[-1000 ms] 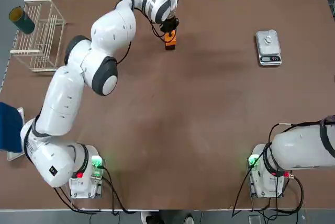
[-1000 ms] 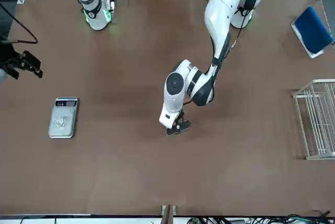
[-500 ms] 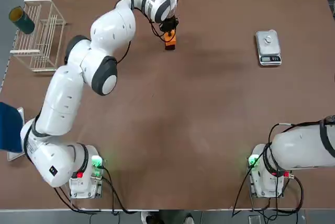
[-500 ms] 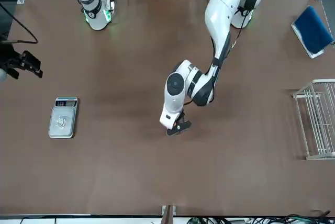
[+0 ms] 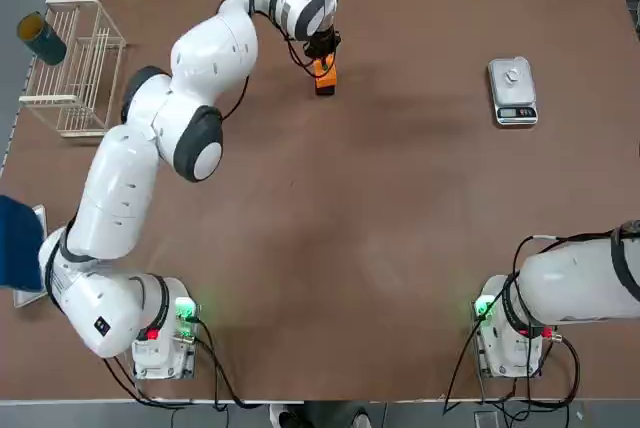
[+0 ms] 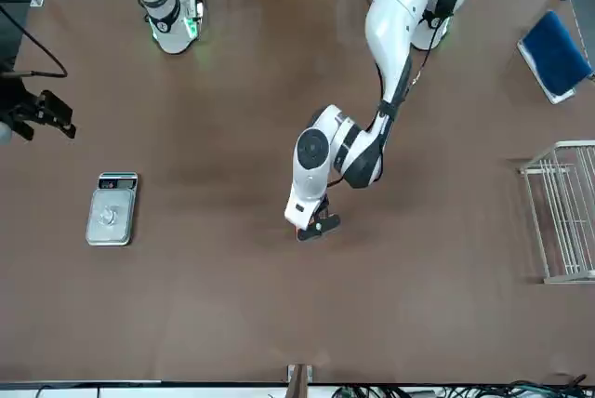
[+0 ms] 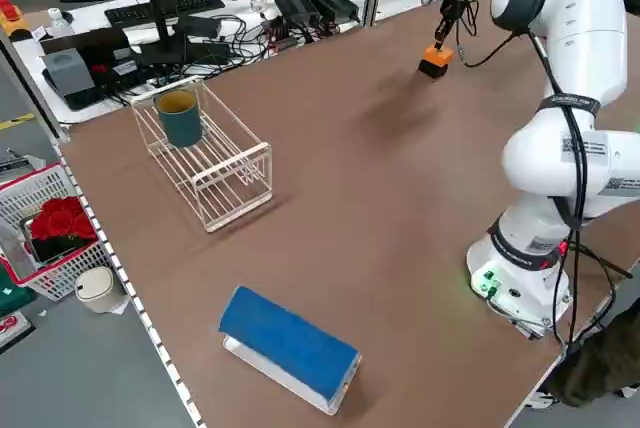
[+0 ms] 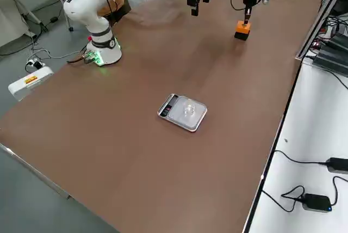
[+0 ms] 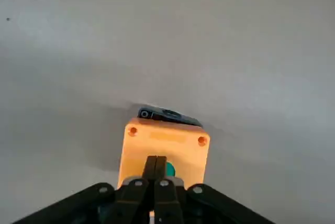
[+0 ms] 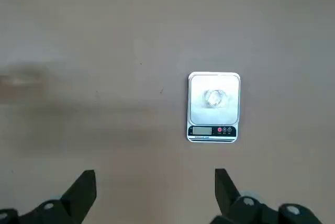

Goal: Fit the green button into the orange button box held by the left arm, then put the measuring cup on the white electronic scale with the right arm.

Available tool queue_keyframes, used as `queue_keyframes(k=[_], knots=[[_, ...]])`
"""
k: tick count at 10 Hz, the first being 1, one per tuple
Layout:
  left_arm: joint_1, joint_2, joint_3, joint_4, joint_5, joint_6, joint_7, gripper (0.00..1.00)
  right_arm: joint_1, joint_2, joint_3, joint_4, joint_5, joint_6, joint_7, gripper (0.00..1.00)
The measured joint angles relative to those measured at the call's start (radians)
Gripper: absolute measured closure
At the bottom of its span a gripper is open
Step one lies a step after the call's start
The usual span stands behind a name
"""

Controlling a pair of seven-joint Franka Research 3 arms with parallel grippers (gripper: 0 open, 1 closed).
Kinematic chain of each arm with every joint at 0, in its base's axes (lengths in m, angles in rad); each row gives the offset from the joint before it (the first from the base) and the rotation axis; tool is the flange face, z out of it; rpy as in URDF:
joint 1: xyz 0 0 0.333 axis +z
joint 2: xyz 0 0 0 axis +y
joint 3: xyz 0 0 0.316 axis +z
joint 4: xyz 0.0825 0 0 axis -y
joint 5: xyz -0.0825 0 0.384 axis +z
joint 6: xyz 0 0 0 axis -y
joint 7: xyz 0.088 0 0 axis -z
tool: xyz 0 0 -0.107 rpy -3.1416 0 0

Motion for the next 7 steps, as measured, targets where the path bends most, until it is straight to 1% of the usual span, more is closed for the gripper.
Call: queue_keyframes(k=[2, 3, 5, 6, 7], knots=[[0.013, -0.016, 0.001, 0.005, 0.0, -0.021, 0.0, 0.99, 0.0, 0.0, 0.0, 0.0, 0.0, 0.0, 0.0, 0.0], [0.03, -0.043, 0.002, 0.009, 0.0, -0.05, 0.0, 0.99, 0.0, 0.0, 0.0, 0.0, 0.0, 0.0, 0.0, 0.0], [0.085, -0.125, 0.005, 0.012, 0.0, -0.102, 0.001, 0.98, 0.0, 0.0, 0.0, 0.0, 0.0, 0.001, 0.0, 0.0], [0.118, -0.17, 0.007, 0.012, 0.001, -0.149, 0.022, 0.94, 0.0, 0.0, -0.001, 0.0, 0.0, 0.002, 0.0, 0.0], [0.152, -0.216, 0.01, 0.012, 0.003, -0.226, 0.076, 0.89, -0.001, 0.0, -0.001, 0.0, 0.0, 0.003, 0.0, 0.0]])
